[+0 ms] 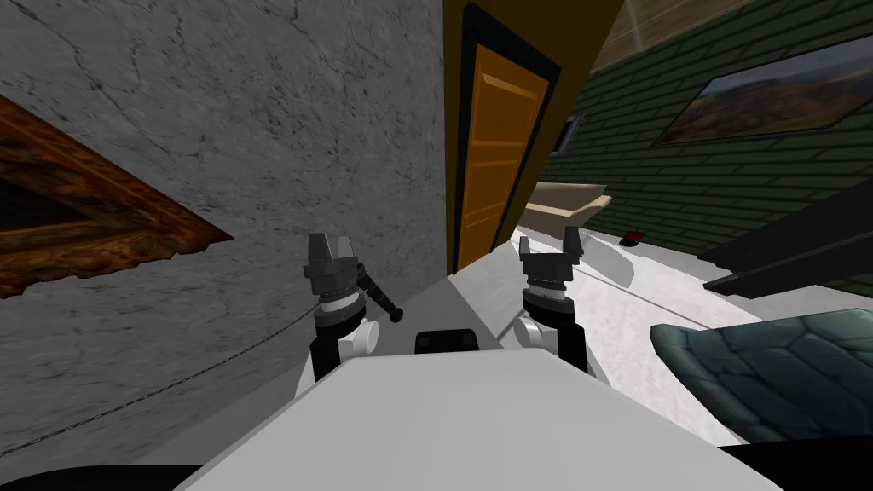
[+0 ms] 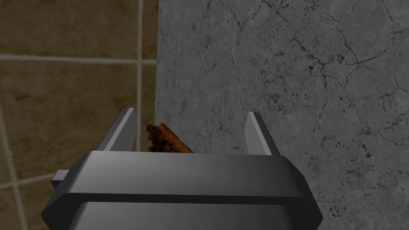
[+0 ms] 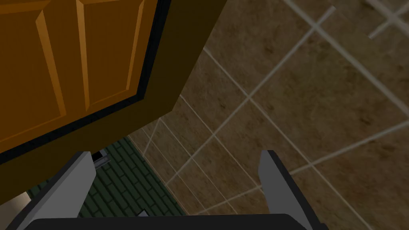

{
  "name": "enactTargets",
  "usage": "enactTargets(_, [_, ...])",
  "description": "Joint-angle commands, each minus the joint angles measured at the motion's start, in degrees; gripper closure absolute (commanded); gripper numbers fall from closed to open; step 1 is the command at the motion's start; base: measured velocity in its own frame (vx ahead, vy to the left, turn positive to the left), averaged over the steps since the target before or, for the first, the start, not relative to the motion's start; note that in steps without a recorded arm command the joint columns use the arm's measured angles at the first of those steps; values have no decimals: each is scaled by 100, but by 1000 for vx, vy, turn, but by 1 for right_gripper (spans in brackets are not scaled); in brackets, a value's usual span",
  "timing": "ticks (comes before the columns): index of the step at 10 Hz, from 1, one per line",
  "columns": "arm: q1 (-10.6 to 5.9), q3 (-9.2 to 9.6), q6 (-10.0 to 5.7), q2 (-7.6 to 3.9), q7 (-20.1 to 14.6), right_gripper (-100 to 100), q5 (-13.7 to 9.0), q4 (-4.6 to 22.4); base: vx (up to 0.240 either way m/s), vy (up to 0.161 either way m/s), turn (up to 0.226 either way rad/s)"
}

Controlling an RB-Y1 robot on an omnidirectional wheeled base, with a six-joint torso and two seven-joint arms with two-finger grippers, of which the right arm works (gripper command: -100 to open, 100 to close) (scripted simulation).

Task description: Pull the door open

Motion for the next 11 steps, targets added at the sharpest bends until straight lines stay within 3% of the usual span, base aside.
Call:
enactTargets(1, [-59,25,-29,-51,-151,-100,-75,179,37,-19,95])
enactTargets(11, [-455,194,-224,-324,-1167,-100,-580,1385,74,-87,127])
